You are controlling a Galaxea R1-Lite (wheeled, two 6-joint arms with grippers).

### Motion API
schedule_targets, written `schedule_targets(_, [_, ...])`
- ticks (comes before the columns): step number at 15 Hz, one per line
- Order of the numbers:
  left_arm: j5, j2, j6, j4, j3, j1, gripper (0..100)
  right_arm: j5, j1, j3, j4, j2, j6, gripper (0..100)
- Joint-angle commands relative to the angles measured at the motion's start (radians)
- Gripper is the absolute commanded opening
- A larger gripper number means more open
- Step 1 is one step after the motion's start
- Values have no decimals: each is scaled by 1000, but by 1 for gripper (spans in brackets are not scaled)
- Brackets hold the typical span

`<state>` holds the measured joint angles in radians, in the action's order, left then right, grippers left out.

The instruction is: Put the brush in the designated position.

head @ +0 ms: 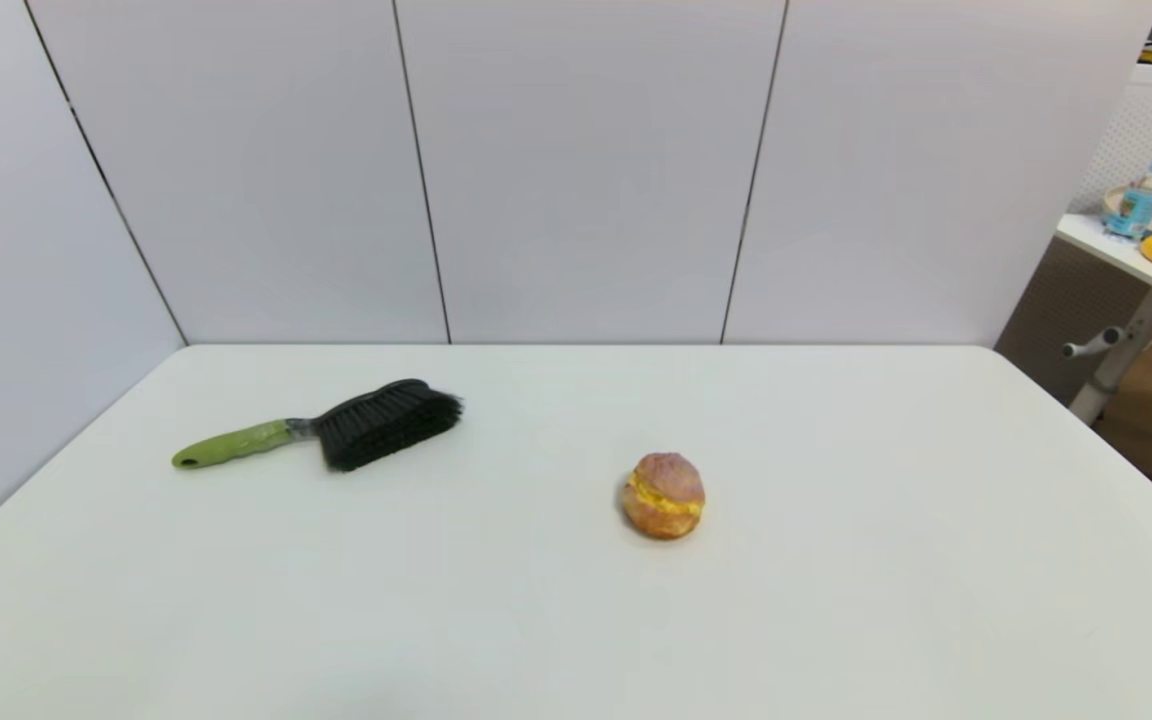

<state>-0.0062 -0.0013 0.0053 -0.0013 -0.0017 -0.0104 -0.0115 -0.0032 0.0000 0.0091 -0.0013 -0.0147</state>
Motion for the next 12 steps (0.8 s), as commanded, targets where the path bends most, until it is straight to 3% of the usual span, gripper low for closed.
schedule_targets(1, [0, 1, 1, 0, 0, 0, 100, -1, 0, 2, 0, 1, -1, 100])
schedule_targets(12, [-1, 18, 7, 3, -47, 0, 100, -1, 0, 2, 0, 1, -1, 100])
